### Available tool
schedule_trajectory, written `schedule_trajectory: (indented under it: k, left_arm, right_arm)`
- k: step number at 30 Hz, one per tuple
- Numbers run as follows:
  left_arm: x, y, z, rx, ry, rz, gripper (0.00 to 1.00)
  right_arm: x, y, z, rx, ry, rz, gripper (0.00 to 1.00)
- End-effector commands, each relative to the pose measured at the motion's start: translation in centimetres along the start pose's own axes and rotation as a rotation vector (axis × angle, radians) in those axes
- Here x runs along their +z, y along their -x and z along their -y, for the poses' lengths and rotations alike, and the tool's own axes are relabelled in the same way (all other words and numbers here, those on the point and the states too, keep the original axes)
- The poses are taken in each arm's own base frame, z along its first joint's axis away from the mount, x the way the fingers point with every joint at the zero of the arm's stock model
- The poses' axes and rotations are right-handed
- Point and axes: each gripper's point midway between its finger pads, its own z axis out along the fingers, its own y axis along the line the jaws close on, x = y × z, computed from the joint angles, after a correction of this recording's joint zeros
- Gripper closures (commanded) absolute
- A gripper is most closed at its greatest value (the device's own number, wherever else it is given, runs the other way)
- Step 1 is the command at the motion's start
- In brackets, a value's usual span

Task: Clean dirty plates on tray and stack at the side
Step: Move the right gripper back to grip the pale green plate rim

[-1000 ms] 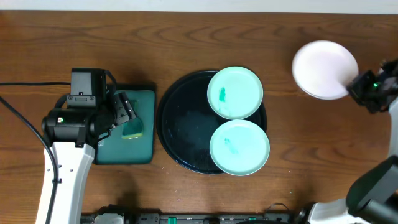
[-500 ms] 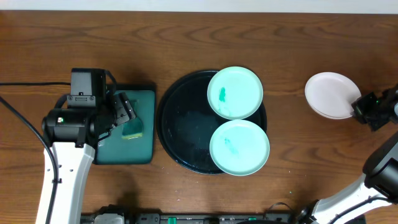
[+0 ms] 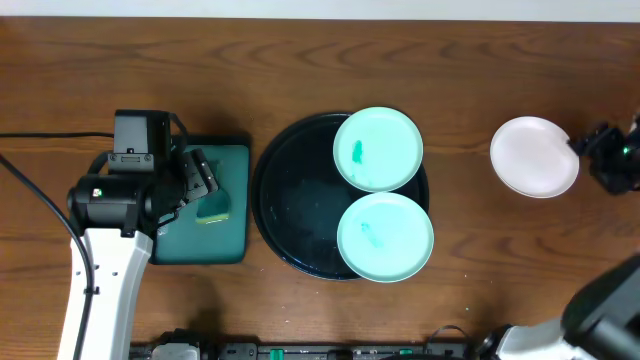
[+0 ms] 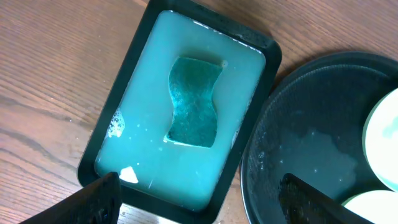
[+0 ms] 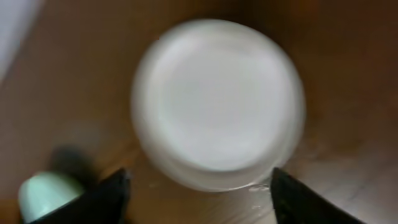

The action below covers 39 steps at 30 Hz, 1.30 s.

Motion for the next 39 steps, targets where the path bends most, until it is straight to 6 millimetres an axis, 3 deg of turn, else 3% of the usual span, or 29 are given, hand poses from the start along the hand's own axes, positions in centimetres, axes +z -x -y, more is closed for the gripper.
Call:
schedule_trajectory:
  k: [1, 2, 3, 4, 5, 7, 10, 12, 16, 23, 27, 35, 39]
  left_arm:
    - [-0.3, 0.1, 0.0, -0.009, -0.002, 0.006, 0.19]
    - [-0.3, 0.1, 0.0, -0.009, -0.002, 0.006, 0.19]
    - [-0.3, 0.1, 0.0, -0.009, -0.002, 0.006, 0.19]
    - [-0.3, 0.1, 0.0, -0.009, -0.002, 0.006, 0.19]
    - [-0.3, 0.1, 0.0, -0.009, -0.002, 0.006, 0.19]
    - [-0.3, 0.1, 0.0, -0.009, -0.002, 0.006, 0.19]
    - [-0.3, 0.1, 0.0, -0.009, -0.002, 0.006, 0.19]
    - [-0.3, 0.1, 0.0, -0.009, -0.001, 0.006, 0.19]
    - [-0.3, 0.1, 0.0, -0.009, 0.000, 0.003, 0.19]
    - [-0.3, 0.0, 0.0, -0.008, 0.001, 0.000, 0.19]
    - [-0.3, 0.0, 0.0, -0.008, 0.001, 0.000, 0.19]
    - [-0.3, 0.0, 0.0, -0.008, 0.002, 0.000, 0.19]
    - [-0.3, 0.0, 0.0, -0.008, 0.002, 0.000, 0.19]
  right_arm:
    - [-4.2, -1.2, -7.1, -0.204, 0.171, 0.053, 0.50]
    - [-5.0, -1.8, -8.4, -0.236, 0.191, 0.060, 0.53]
    - [-5.6, -2.5, -9.9, -0.269, 0.219, 0.063, 0.40]
    - [-6.1, -3.2, -11.3, -0.306, 0.253, 0.059, 0.15]
    - [-6.3, -4.1, -12.9, -0.363, 0.299, 0.050, 0.01]
    - [-6.2, -5.9, -15.3, -0.470, 0.370, 0.018, 0.01]
    - [-4.5, -8.5, -17.5, -0.578, 0.401, -0.053, 0.01]
    - [-2.7, -9.9, -18.5, -0.623, 0.410, -0.104, 0.02]
    - [2.0, -11.7, -19.5, -0.629, 0.394, -0.195, 0.17]
    - [9.2, -15.1, -20.4, -0.618, 0.387, -0.322, 0.25]
    - [11.5, -16.5, -20.6, -0.603, 0.378, -0.361, 0.28]
    - [15.7, -18.9, -19.1, -0.574, 0.281, -0.425, 0.37]
    - [16.4, -19.1, -18.8, -0.546, 0.256, -0.429, 0.51]
